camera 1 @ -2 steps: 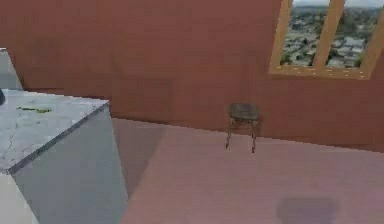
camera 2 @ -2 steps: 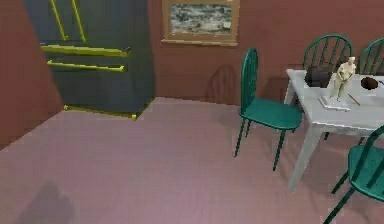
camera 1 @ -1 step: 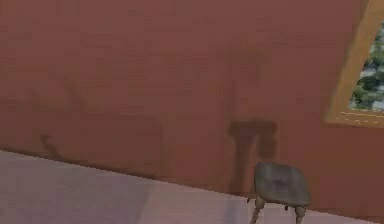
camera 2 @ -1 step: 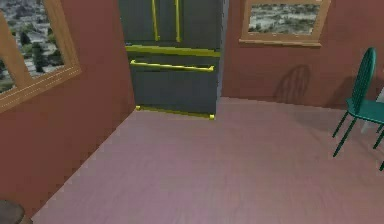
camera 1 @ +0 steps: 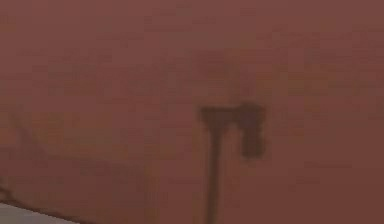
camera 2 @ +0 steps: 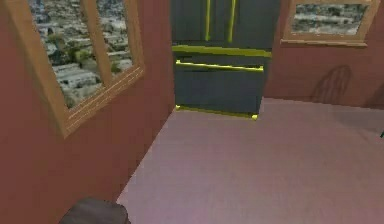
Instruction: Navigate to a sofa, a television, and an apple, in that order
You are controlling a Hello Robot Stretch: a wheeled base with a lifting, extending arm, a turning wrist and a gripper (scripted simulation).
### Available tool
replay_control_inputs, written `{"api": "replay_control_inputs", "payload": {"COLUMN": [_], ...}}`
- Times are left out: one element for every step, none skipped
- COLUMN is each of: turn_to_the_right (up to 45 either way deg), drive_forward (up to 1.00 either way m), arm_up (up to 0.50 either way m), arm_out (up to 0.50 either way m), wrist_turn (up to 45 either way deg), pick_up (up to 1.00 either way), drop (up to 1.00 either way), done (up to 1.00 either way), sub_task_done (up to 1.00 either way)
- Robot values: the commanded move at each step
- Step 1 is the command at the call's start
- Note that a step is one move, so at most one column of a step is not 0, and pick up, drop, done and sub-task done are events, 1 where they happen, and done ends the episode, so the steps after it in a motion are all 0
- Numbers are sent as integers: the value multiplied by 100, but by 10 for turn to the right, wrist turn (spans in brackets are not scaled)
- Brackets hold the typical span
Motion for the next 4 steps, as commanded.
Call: {"api": "replay_control_inputs", "payload": {"turn_to_the_right": [-450, -300, 0, 0], "drive_forward": [0, 0, 100, 100], "arm_up": [0, 0, 0, 0], "arm_out": [0, 0, 0, 0], "wrist_turn": [0, 0, 0, 0], "pick_up": [0, 0, 0, 0], "drop": [0, 0, 0, 0], "done": [0, 0, 0, 0], "sub_task_done": [0, 0, 0, 0]}}
